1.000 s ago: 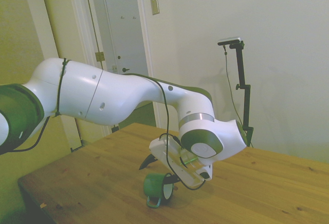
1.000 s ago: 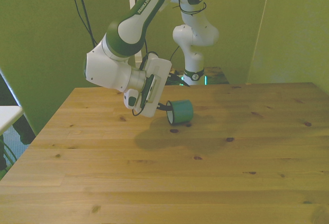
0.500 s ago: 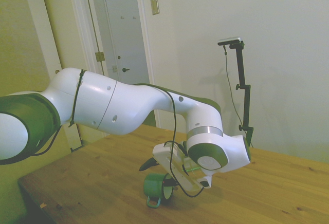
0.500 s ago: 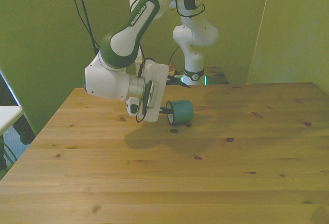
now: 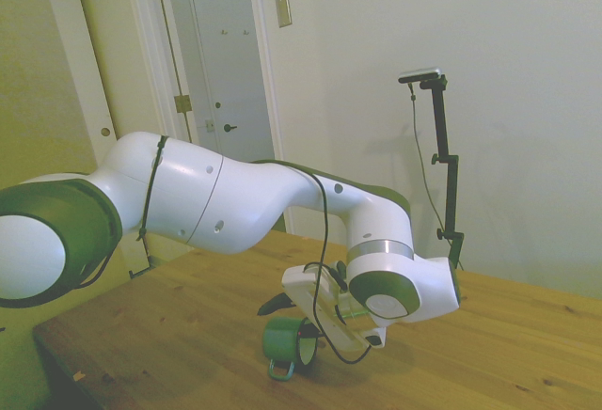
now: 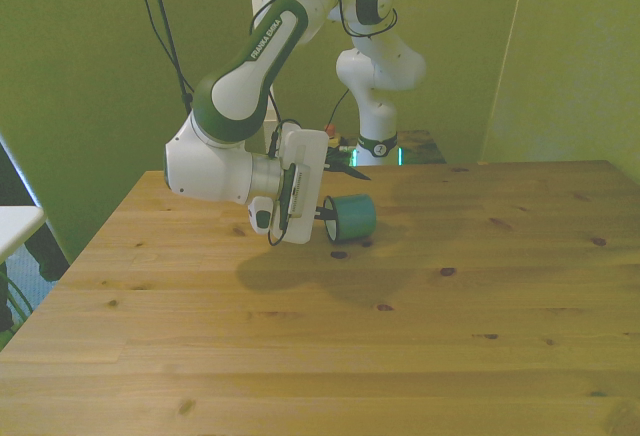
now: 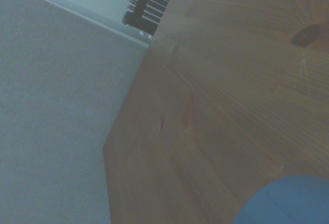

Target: Flip the mug upright

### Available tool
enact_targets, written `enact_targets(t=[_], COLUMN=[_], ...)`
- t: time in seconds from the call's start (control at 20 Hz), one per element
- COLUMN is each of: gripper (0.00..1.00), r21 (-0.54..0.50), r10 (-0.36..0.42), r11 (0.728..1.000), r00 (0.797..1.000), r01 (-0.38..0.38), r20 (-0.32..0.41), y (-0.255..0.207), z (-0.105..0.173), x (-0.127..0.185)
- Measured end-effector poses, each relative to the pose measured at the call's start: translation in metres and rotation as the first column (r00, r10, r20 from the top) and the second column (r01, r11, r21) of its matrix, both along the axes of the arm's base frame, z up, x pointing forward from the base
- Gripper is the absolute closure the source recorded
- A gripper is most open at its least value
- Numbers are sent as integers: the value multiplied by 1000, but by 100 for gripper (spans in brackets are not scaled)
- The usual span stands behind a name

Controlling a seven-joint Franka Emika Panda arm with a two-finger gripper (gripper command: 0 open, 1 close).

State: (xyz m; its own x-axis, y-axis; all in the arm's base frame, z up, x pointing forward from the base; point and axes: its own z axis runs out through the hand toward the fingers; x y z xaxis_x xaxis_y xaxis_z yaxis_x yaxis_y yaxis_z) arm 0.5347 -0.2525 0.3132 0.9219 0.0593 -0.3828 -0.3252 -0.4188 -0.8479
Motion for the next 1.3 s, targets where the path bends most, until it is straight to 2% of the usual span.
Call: enact_targets(t=[0.9,1.1,1.3], gripper=[100,100,100], r21=[20,3,-111], r10=[39,40,17], r11=[999,999,994], r00=[999,999,994], r01=[-40,-40,-5], r20=[3,28,112], y=[17,23,44], z=[-3,13,47], x=[12,7,-4])
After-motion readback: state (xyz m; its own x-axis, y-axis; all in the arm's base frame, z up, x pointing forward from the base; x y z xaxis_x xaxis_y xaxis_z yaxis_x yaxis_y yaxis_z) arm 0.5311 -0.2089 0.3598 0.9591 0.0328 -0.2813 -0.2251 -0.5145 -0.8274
